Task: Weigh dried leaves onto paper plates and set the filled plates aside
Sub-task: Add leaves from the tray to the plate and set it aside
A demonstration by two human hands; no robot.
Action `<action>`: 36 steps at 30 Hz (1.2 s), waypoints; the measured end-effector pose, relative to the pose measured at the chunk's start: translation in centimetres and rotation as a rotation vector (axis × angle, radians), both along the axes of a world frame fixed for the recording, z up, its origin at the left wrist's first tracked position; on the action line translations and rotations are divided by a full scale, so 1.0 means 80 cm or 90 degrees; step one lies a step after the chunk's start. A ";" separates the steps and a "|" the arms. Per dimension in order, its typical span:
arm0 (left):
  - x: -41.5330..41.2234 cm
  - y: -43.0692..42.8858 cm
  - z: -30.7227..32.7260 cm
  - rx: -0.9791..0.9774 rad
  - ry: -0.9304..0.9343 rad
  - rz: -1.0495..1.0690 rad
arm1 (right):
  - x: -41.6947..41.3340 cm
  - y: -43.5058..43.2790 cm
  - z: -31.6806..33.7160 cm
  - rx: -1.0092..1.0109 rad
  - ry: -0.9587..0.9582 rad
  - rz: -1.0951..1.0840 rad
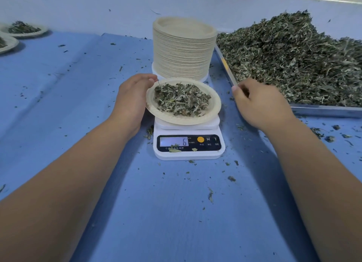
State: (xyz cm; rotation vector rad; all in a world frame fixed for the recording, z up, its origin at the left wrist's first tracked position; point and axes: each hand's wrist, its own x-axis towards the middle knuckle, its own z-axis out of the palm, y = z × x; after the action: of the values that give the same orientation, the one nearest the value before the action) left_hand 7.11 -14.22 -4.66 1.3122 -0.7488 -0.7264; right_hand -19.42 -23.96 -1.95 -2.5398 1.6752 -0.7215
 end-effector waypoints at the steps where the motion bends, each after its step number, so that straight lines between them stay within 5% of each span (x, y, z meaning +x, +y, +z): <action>1: 0.000 0.000 0.000 0.001 0.001 0.000 | -0.002 -0.002 -0.004 0.022 0.029 -0.015; 17: 0.001 -0.002 -0.003 0.003 0.003 -0.003 | -0.010 -0.022 -0.007 -0.001 -0.146 0.002; 28: -0.005 0.001 0.006 0.021 -0.003 0.001 | 0.002 0.014 0.004 -0.117 -0.133 0.062; 36: -0.021 0.001 0.011 0.045 0.064 0.011 | 0.024 0.070 -0.009 0.065 -0.098 0.227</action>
State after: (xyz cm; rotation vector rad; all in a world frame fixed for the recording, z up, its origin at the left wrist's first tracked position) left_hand 5.42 -14.14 -3.74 1.3343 -0.6355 -0.8040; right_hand -17.48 -18.33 -2.71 -2.5356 1.1402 -0.7555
